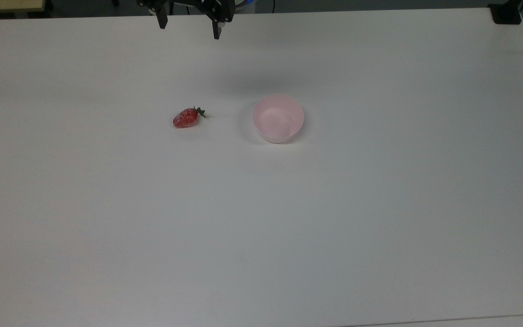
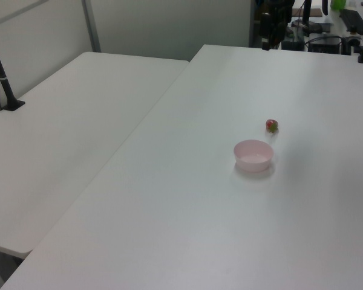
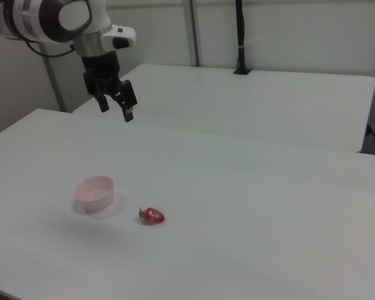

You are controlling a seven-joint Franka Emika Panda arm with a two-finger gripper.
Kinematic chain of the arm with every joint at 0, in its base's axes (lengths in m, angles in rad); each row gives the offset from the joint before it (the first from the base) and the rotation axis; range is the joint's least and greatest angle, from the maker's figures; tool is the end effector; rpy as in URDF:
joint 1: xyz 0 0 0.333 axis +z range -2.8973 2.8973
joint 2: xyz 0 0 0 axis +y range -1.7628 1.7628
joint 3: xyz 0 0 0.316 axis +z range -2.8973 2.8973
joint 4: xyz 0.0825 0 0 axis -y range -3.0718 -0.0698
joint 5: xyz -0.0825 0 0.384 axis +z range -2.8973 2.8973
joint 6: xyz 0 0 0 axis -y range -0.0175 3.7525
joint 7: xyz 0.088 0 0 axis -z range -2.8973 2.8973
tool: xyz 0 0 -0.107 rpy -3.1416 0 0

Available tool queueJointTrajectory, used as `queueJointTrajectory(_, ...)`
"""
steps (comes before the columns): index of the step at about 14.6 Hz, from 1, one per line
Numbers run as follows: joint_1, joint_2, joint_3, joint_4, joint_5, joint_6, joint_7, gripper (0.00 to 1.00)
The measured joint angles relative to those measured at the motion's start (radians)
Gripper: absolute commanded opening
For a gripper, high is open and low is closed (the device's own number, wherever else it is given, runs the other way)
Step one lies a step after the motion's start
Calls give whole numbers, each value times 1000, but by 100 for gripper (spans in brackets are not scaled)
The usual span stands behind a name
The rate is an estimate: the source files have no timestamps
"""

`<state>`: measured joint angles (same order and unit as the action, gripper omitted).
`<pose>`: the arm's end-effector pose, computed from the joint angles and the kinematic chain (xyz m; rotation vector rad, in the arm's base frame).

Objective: Pick up strawberry from bowl

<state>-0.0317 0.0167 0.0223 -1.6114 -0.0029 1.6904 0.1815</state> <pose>0.5703 -0.0057 0.6066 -3.1230 0.2986 -0.0977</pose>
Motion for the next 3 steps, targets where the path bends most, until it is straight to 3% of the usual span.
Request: queueJointTrajectory(3, 0, 0, -6, 0, 0, 45, -77, 100)
